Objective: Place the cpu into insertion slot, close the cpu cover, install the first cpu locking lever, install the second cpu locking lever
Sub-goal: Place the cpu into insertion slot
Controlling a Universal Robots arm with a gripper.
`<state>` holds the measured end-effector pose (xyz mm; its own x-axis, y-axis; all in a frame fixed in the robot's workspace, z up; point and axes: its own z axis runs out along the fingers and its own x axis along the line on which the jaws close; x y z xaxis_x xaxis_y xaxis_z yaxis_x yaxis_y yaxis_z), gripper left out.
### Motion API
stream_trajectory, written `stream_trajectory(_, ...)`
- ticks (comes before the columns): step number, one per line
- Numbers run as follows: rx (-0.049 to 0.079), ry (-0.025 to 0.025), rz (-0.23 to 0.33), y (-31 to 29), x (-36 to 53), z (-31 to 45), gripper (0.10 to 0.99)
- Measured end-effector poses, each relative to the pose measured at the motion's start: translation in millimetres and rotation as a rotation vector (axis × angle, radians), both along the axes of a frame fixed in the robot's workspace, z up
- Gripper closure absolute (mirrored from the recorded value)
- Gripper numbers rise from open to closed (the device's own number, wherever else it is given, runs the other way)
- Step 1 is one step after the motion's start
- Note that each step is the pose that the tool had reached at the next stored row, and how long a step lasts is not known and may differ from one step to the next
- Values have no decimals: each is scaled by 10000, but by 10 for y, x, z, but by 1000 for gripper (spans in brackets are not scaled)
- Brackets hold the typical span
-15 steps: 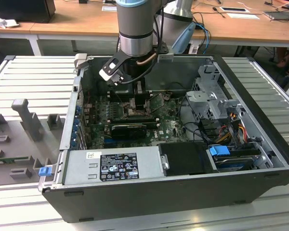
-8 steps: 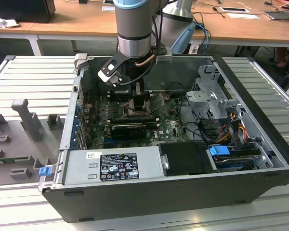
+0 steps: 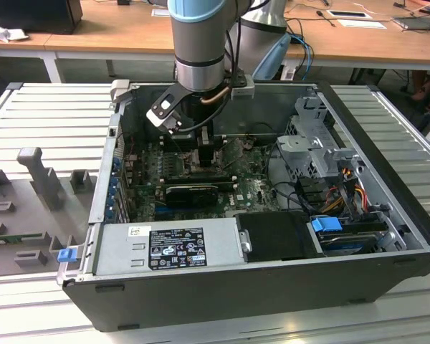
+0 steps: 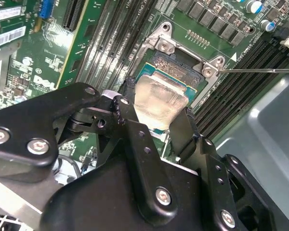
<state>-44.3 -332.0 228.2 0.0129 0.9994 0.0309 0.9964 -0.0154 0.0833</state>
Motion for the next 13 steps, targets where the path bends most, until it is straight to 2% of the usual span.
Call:
stream_trajectory(4, 31, 0, 5, 25, -4, -24, 557)
stream_trajectory(10, 32, 0, 6, 71, -21, -132, 557)
stream_trajectory(13, 32, 0, 6, 80, -21, -160, 557)
